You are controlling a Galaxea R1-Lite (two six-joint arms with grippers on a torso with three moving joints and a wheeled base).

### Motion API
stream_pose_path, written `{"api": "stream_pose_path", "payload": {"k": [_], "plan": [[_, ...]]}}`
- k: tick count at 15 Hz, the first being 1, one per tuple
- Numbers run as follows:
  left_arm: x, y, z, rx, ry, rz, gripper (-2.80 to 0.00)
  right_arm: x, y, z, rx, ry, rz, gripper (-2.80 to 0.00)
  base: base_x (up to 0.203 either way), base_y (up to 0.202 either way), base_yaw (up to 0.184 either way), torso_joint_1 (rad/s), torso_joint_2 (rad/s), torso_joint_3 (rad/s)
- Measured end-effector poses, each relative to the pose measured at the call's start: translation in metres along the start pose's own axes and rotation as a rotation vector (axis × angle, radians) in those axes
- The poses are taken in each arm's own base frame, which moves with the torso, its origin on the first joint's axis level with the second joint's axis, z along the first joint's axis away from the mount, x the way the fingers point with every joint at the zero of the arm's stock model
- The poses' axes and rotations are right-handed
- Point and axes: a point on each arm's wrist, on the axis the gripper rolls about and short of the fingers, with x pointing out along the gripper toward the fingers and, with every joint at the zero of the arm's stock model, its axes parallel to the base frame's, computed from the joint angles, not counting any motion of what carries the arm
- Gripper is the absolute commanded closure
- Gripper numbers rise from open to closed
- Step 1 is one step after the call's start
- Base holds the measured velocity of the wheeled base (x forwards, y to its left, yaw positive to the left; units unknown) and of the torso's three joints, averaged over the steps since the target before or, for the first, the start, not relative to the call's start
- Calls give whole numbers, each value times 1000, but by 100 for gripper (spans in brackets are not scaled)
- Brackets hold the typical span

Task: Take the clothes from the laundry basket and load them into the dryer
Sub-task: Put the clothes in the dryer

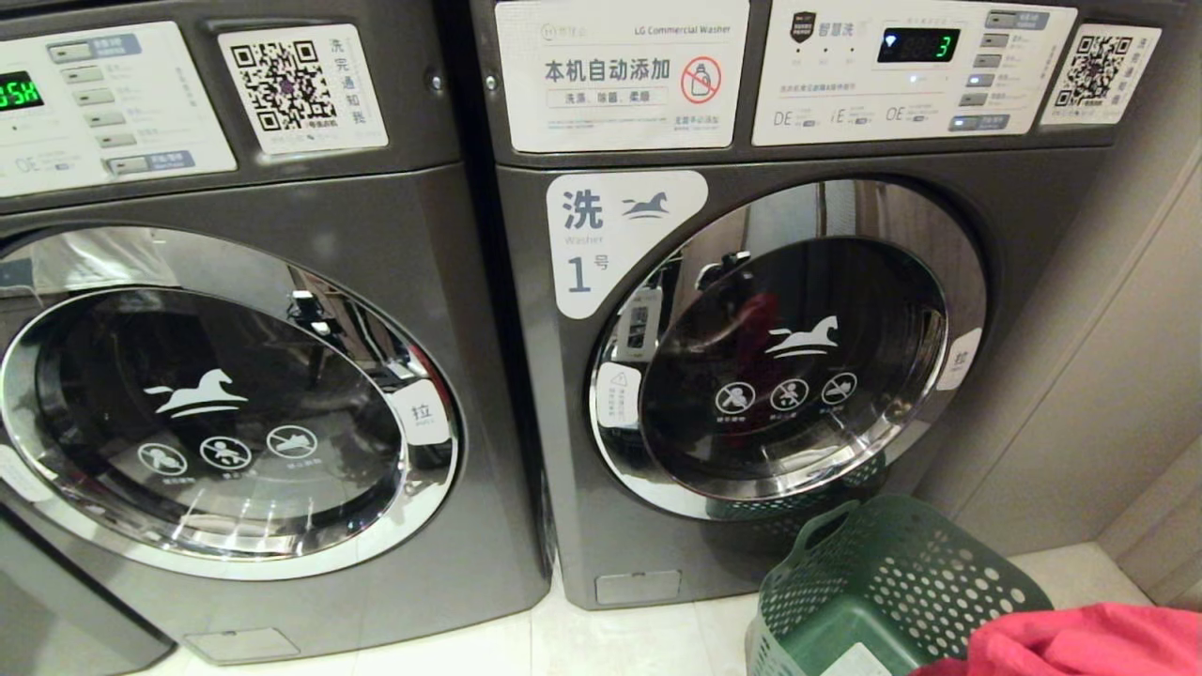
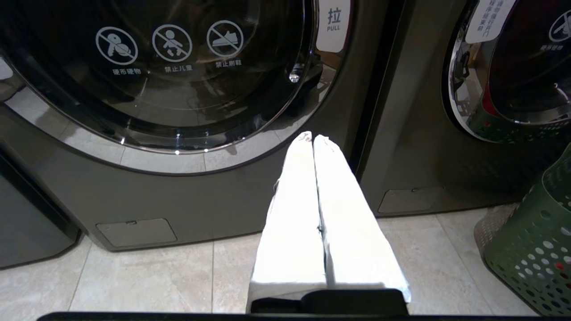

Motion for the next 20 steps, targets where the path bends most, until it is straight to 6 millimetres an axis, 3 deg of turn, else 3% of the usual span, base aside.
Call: {"api": "stream_pose_path", "payload": {"k": [3, 6, 20], "plan": [[0, 0, 0, 0, -1, 0, 0, 0, 0, 0, -3, 0, 0, 0, 0, 0, 0, 4, -6, 20], [0, 0, 0, 0, 3, 0, 0, 0, 0, 0, -3, 0, 0, 0, 0, 0, 0, -11, -164, -306], [0, 0, 0, 0, -1, 0, 0, 0, 0, 0, -3, 0, 0, 0, 0, 0, 0, 87, -473, -363]]}}
